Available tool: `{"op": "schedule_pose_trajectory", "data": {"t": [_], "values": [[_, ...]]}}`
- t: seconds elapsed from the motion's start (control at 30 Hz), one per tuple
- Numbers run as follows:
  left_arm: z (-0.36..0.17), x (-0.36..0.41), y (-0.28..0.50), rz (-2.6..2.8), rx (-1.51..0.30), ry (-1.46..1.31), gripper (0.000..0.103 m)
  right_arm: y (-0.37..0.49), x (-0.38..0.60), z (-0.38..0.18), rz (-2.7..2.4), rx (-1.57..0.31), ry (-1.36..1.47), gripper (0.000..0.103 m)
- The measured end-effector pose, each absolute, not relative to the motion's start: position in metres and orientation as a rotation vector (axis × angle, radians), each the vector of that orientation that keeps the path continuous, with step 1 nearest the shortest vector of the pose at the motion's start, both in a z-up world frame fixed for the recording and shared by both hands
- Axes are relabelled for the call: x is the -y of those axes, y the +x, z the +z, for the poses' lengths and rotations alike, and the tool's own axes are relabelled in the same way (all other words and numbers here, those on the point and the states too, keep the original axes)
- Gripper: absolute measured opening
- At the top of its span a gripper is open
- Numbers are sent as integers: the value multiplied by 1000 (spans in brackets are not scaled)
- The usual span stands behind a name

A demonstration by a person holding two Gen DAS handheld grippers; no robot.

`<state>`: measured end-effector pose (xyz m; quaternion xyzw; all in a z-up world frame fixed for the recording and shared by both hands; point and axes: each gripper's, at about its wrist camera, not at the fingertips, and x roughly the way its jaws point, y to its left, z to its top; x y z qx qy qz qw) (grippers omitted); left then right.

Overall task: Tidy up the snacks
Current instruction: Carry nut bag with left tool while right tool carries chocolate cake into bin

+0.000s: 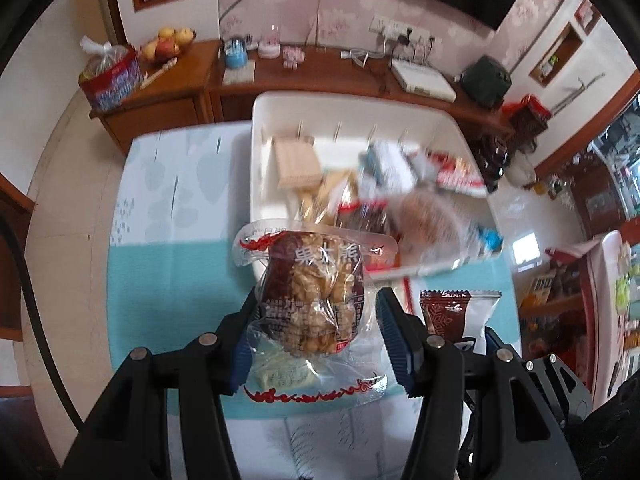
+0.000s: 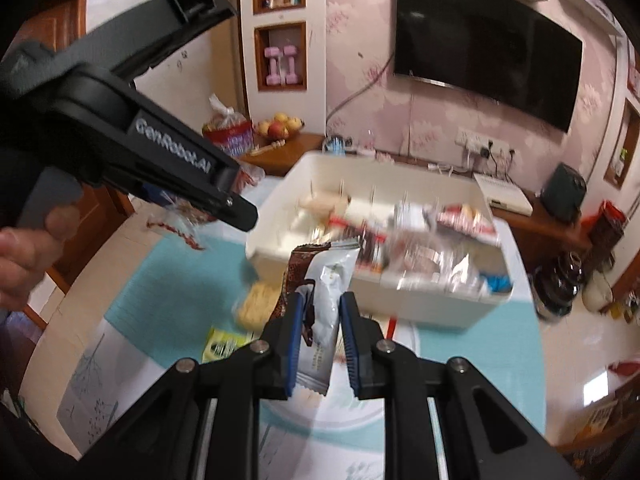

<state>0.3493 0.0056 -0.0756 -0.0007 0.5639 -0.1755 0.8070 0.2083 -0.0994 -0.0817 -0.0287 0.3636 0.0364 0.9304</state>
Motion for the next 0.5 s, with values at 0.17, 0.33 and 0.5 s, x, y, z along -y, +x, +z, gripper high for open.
{"op": "schedule_pose_trajectory", "data": {"t": [0.17,0.33,0.5], "values": [[-61,14,365,-389,-1123,-38,55,230,118,-66,74,-675,-77,19],[-63,33,379,-389,-1054,-76,55,254,143,-65,53,-612,-100,19],[-78,40,387,-386,-986,-113,55,275,164,-75,31,-553,-110,19]]}}
